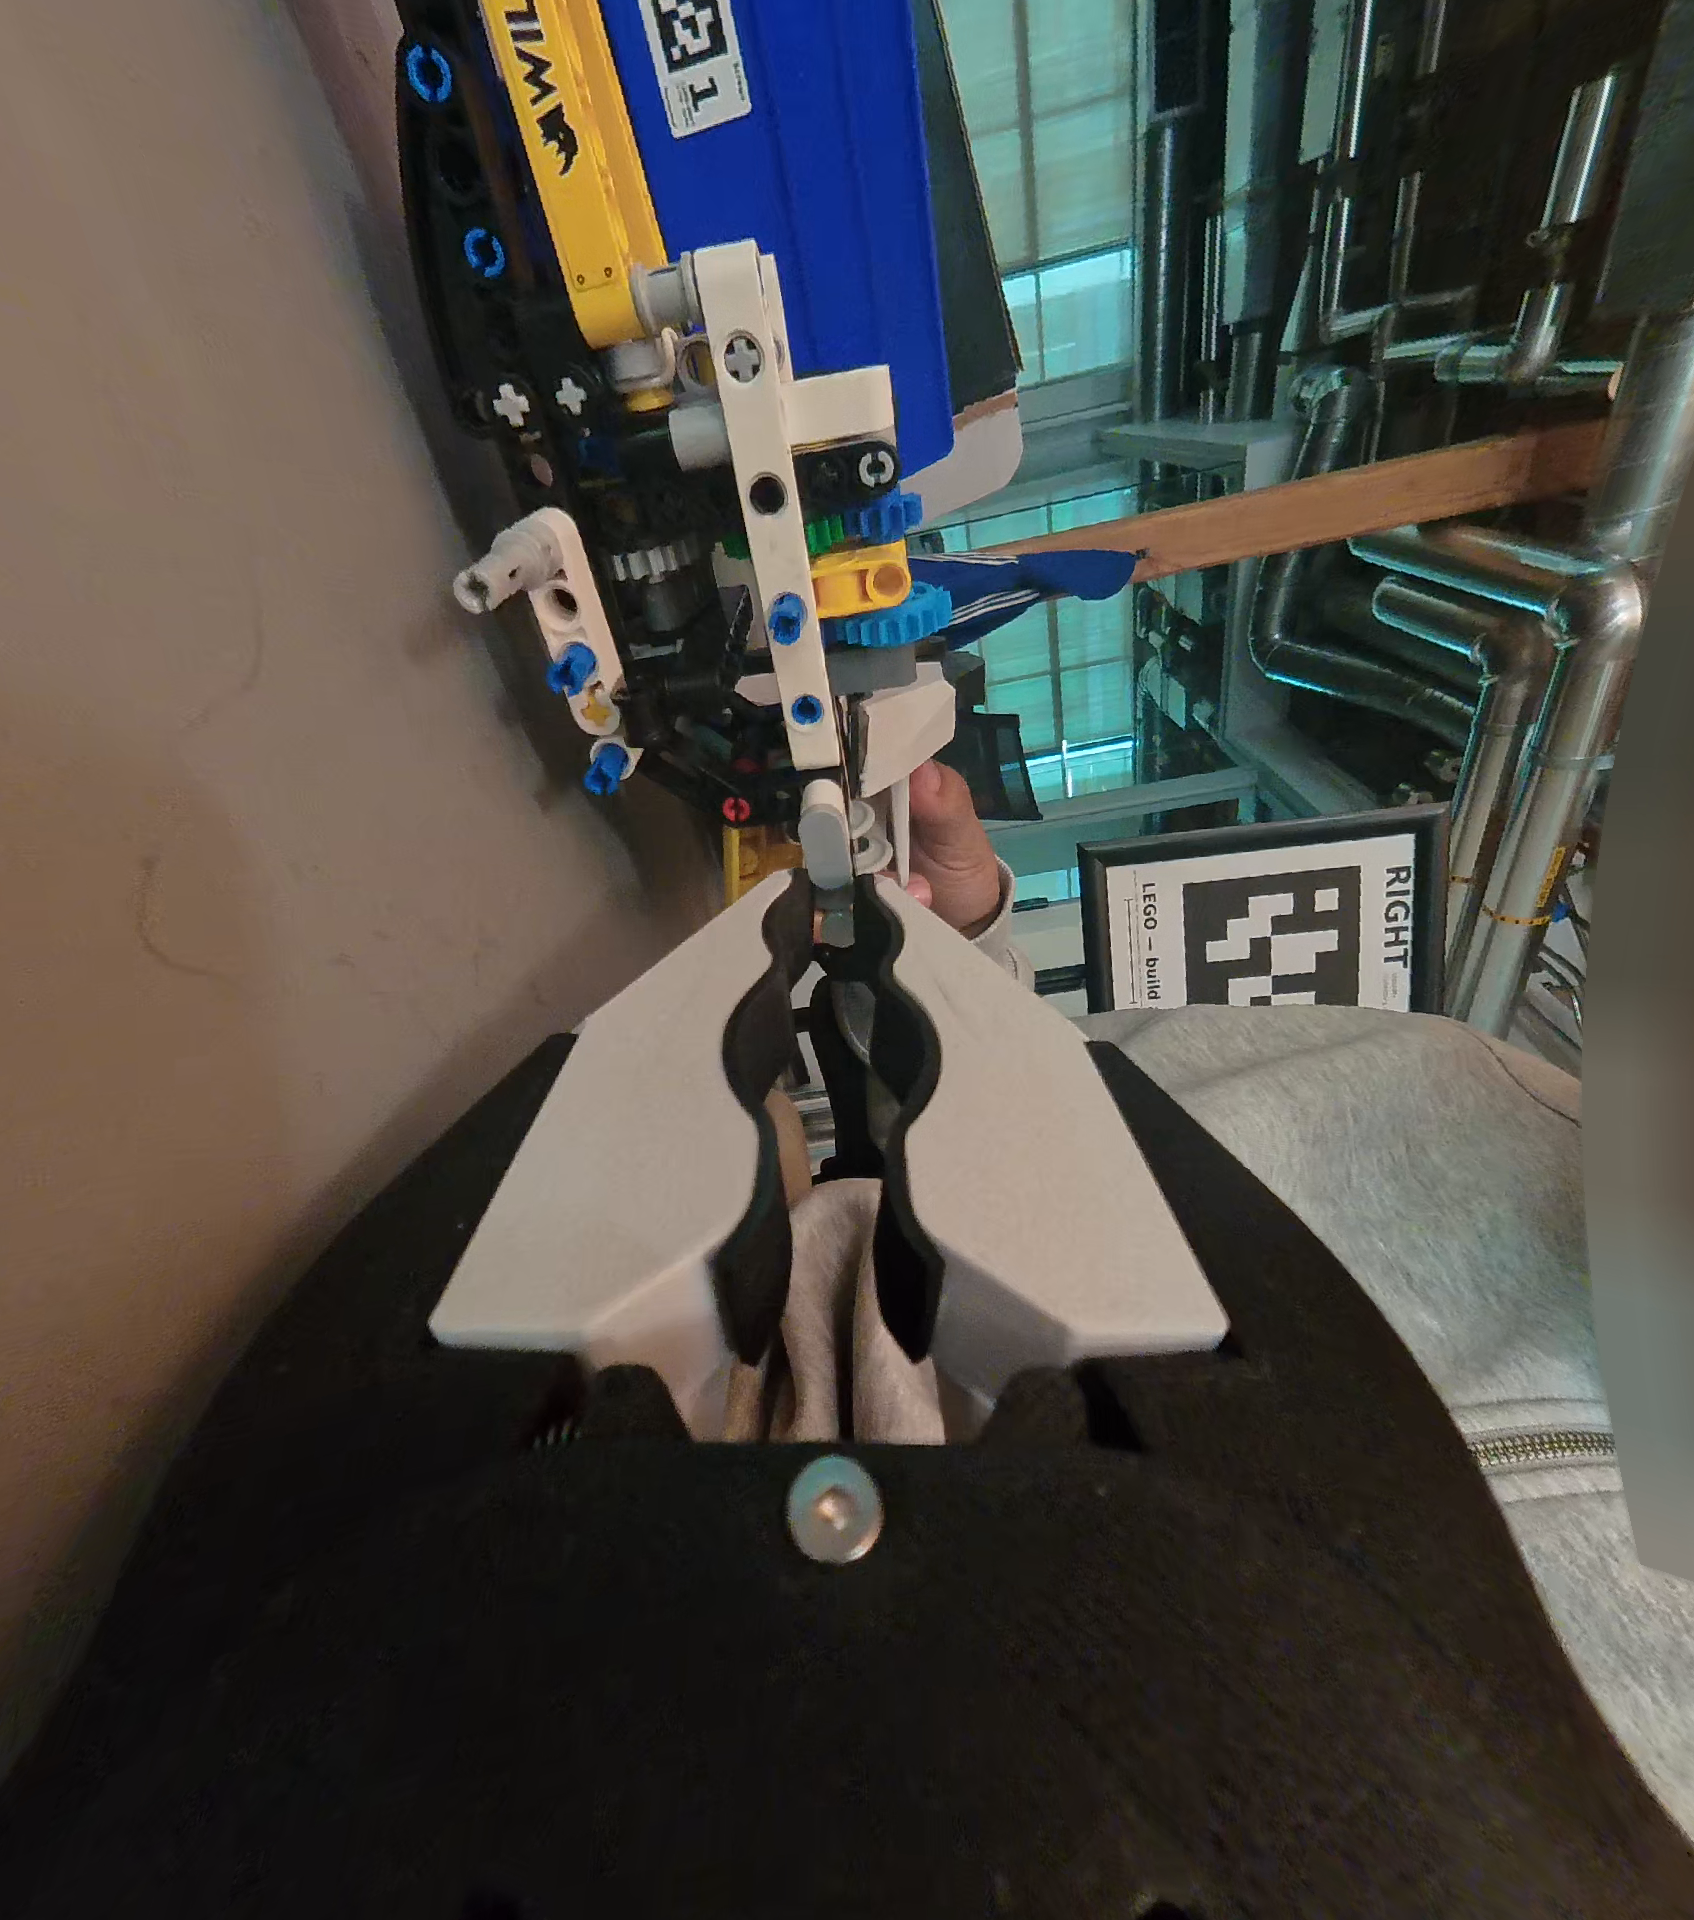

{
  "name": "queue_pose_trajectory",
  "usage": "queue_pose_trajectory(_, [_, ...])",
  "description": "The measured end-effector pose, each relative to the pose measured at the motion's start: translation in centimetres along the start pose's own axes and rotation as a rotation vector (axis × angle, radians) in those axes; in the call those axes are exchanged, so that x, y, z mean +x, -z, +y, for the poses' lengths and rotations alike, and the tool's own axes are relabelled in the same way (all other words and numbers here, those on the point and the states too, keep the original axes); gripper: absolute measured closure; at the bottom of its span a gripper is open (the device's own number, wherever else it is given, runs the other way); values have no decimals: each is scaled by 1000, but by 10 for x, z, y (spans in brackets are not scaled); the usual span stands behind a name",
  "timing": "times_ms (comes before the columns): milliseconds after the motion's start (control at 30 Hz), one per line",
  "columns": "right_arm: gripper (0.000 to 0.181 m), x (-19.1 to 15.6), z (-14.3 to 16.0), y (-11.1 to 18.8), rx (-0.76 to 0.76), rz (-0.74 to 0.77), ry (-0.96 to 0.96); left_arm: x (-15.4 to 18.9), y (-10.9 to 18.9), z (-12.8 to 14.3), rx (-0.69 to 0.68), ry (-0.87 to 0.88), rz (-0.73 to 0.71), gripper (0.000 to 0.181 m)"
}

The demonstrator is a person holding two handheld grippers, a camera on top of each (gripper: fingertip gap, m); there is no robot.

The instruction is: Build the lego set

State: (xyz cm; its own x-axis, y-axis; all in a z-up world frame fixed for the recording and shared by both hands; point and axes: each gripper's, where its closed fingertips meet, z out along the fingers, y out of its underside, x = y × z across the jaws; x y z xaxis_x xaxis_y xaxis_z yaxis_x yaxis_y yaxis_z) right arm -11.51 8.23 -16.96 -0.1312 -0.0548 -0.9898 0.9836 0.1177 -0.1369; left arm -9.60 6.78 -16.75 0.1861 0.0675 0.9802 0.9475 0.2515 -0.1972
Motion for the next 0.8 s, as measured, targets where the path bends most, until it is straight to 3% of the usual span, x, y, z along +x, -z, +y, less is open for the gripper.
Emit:
queue_pose_trajectory(533, [176,-1,0,1,-2,-9,-5,1,1,-1,8,6,6,176])
queue_pose_trajectory(600, [175,-2,-11,13,64,-22,-16,1,12,-11,62,14,20,176])
queue_pose_trajectory(667, [175,4,-20,30,121,35,14,-6,28,-22,100,-49,-55,176])
queue_pose_trajectory(800, [175,6,-15,24,91,65,37,-6,28,-25,97,-43,-48,176])
